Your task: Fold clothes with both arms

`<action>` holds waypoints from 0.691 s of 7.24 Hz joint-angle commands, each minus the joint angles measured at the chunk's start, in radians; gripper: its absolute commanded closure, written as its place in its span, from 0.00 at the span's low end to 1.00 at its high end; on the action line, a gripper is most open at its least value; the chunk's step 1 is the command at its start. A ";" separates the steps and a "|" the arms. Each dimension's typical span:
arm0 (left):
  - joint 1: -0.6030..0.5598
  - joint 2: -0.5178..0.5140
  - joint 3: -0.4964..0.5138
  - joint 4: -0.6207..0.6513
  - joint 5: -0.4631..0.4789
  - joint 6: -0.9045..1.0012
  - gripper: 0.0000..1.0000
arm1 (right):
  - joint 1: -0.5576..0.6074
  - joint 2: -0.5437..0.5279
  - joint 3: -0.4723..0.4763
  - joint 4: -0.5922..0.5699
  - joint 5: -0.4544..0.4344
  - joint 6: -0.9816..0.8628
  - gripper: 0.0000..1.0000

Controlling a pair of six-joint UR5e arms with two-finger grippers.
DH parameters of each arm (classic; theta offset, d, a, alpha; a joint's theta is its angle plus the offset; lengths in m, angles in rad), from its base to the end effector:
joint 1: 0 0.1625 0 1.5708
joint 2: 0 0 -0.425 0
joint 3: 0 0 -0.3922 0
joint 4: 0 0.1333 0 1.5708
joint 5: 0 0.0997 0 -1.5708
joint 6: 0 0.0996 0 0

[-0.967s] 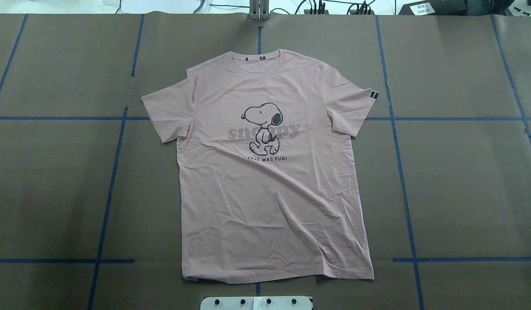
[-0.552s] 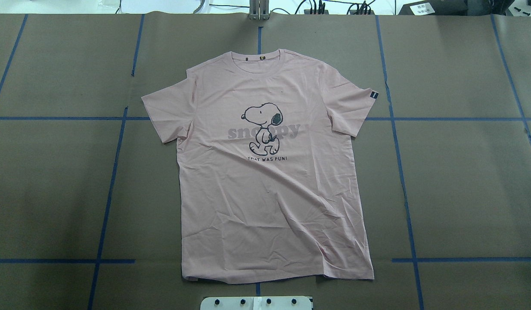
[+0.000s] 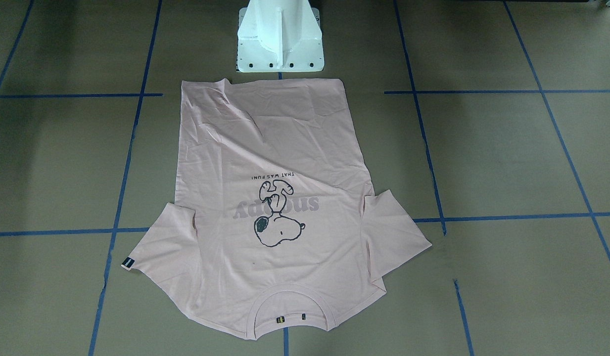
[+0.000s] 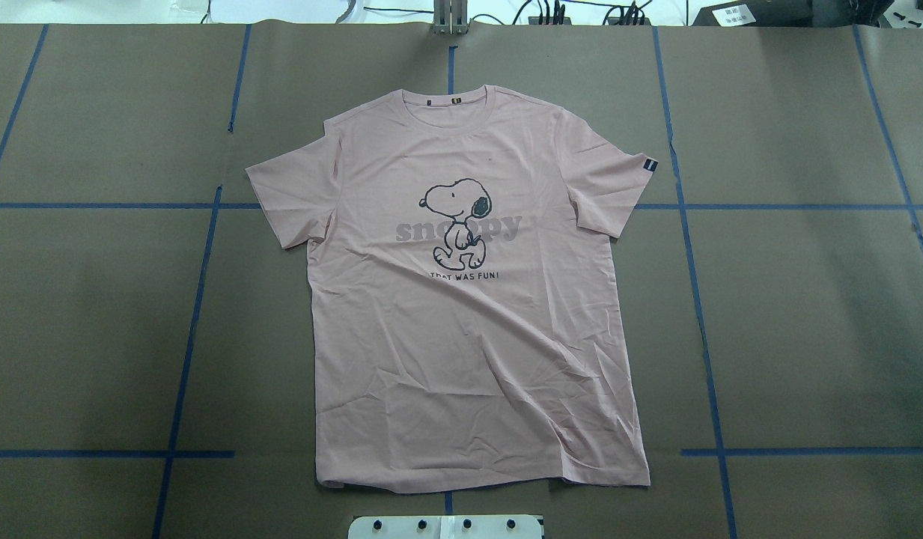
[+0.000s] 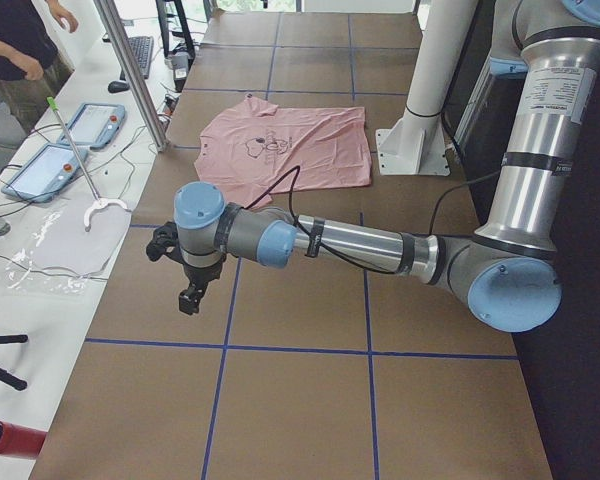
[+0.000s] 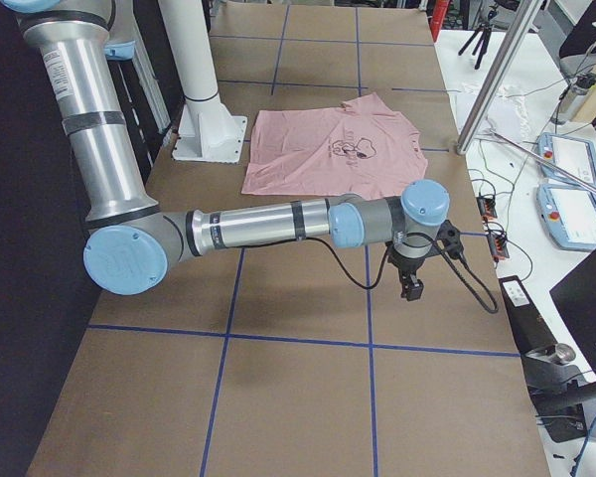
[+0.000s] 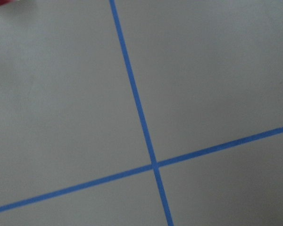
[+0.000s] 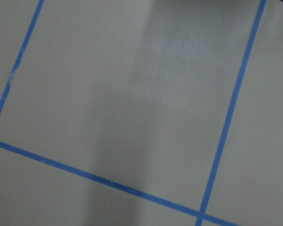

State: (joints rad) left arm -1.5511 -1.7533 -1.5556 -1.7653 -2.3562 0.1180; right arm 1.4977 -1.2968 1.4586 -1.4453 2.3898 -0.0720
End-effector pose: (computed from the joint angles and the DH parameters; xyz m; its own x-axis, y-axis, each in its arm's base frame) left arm -0.0514 -0.5832 0.5457 0.6950 0.3724 -0.6151 -0.1009 0.8975 0.4294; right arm 0.0153 -0.6197 0.5454 0.6592 -0.3245 0.6783 0.1178 0.9355 0.3330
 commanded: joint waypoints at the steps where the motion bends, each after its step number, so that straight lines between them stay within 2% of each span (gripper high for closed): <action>1: 0.058 0.004 0.045 -0.274 -0.041 -0.056 0.00 | -0.118 0.063 -0.067 0.172 -0.014 0.154 0.00; 2: 0.095 -0.018 0.055 -0.281 -0.040 -0.125 0.00 | -0.199 0.124 -0.107 0.174 -0.017 0.293 0.00; 4: 0.163 -0.086 0.153 -0.296 -0.038 -0.208 0.00 | -0.275 0.192 -0.118 0.189 -0.021 0.534 0.00; 5: 0.166 -0.081 0.157 -0.348 -0.041 -0.215 0.00 | -0.334 0.221 -0.121 0.221 -0.081 0.622 0.00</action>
State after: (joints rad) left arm -1.4023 -1.8233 -1.4230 -2.0659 -2.3954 -0.0742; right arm 1.2308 -1.1151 1.3436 -1.2553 2.3567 0.4230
